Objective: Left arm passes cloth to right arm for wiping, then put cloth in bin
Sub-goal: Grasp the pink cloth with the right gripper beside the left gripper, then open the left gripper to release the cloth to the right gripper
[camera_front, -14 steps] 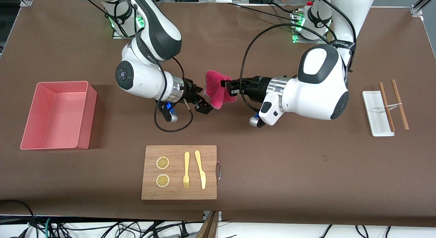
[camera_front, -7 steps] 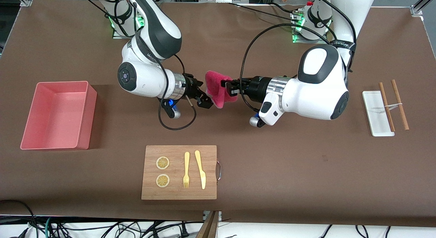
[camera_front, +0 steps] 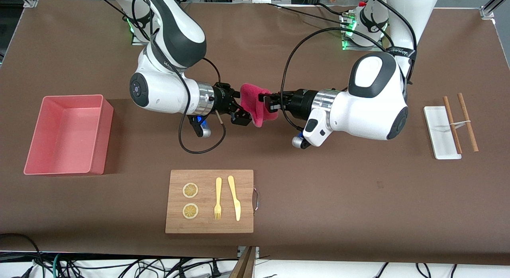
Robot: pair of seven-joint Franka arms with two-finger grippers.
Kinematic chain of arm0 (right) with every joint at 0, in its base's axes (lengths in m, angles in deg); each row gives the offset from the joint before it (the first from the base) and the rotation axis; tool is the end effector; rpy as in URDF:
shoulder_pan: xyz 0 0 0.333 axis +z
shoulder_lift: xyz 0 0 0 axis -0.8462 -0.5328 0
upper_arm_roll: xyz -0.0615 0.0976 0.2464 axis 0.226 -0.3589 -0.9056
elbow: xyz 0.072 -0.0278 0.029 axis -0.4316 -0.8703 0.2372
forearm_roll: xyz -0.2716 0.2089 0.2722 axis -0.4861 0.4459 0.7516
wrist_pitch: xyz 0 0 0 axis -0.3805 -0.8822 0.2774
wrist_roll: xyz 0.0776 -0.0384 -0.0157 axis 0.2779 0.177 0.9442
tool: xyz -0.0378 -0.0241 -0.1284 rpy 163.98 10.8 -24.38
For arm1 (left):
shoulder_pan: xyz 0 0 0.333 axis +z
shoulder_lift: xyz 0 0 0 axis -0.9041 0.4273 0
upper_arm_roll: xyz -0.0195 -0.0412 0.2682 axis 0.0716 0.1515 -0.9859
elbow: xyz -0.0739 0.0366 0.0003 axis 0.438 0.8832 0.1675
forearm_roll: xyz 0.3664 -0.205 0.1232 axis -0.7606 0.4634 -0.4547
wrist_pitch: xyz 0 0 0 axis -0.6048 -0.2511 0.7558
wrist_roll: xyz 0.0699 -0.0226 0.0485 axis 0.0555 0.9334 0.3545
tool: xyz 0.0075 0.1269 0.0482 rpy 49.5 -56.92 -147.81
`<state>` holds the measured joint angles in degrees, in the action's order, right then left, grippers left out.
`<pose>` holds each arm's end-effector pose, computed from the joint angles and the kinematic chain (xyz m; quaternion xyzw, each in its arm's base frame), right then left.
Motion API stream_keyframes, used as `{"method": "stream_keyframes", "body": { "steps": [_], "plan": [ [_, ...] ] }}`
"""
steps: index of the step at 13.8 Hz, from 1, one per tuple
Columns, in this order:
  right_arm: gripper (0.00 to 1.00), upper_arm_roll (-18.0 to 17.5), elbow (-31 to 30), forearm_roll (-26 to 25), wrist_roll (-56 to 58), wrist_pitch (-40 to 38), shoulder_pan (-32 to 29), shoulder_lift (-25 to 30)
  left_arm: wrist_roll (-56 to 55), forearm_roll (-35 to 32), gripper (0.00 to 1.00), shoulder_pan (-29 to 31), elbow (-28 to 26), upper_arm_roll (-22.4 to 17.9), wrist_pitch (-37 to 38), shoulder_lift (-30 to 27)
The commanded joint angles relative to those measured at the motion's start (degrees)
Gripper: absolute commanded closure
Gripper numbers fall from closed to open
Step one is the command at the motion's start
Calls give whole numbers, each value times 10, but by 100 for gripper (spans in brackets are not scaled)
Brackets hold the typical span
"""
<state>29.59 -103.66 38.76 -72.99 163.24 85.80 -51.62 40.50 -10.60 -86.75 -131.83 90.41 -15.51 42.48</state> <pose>0.5845 0.4345 0.3460 -0.8251 0.4434 0.2651 0.2289 0.6270 -0.3911 0.4197 0.8489 0.1848 -0.3213 0.3767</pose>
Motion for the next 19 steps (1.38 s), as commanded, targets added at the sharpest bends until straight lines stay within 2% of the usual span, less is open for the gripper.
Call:
{"method": "stream_keyframes", "body": {
  "steps": [1,3,4,15,16,17,19],
  "plan": [
    [51,-2,-4,13,-1,-7,-1,3,-7,12,100,-1,10,-4,2,1],
    [95,-2,-3,13,3,-7,-3,3,-7,12,100,-1,10,-4,2,1],
    [100,-2,-3,13,4,-7,-3,3,-7,12,100,-1,9,-4,2,1],
    [100,1,1,14,3,-6,-4,5,-7,12,99,0,9,-4,3,1],
    [100,2,1,14,3,-6,-5,5,-7,11,75,1,9,-4,3,1],
    [100,2,1,14,3,-6,-6,5,-4,12,66,2,8,-4,3,1],
    [100,2,1,14,3,-7,-6,5,-6,11,61,3,8,-5,5,1]
  ]
}}
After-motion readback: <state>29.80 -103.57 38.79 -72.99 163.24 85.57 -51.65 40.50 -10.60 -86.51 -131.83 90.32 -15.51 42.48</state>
